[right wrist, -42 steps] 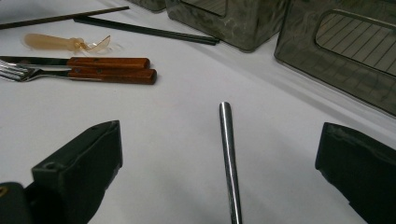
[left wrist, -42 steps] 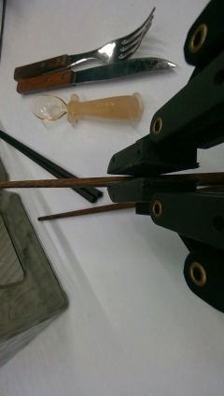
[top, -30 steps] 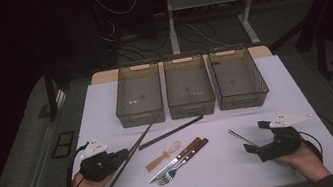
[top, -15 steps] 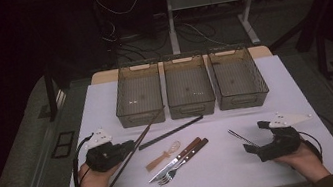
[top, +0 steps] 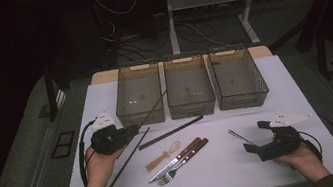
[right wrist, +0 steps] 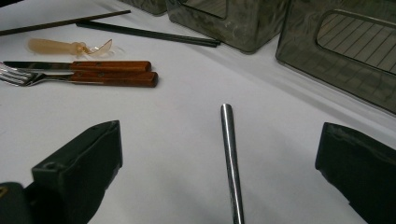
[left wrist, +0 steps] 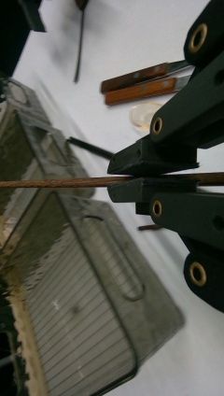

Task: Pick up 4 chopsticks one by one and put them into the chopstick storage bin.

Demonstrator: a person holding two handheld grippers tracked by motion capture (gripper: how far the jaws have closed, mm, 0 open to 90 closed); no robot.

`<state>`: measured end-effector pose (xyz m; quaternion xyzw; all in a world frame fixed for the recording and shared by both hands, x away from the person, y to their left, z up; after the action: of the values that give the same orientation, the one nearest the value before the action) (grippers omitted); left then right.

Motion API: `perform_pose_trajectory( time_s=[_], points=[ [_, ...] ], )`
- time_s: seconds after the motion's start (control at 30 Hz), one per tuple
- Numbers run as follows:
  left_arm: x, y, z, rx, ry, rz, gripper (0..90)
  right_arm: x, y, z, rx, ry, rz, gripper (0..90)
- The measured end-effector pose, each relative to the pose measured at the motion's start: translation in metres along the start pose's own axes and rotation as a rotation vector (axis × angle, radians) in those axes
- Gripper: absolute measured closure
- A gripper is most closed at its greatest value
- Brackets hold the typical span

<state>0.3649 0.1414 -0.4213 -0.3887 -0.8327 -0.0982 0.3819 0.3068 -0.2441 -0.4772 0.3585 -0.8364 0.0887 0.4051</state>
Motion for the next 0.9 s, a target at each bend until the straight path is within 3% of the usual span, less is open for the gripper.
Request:
perform_pose_trajectory(
  time_s=[0.47, 0.9],
  points=[
    [-0.012, 0.011, -0.029, 0.009, -0.020, 0.000, 84.8, 0.000, 0.000, 0.001, 0.001, -0.001, 0.001, 0.9],
    [-0.020, 0.027, -0.069, 0.021, -0.038, -0.021, 84.8, 0.001, 0.000, 0.000, -0.003, -0.005, 0.000, 0.9]
  ],
)
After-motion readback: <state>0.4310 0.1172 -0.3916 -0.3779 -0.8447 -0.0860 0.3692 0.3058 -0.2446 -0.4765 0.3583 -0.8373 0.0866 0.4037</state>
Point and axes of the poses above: each handheld gripper's, and its own axes: x roughly backward along the jaws, z roughly out of its underside, y roughly to its left, the point moved 8 cm from there along -x, roughly forward along the jaws, and after that the axes turned 15 degrees about y, right-handed, at the moved point
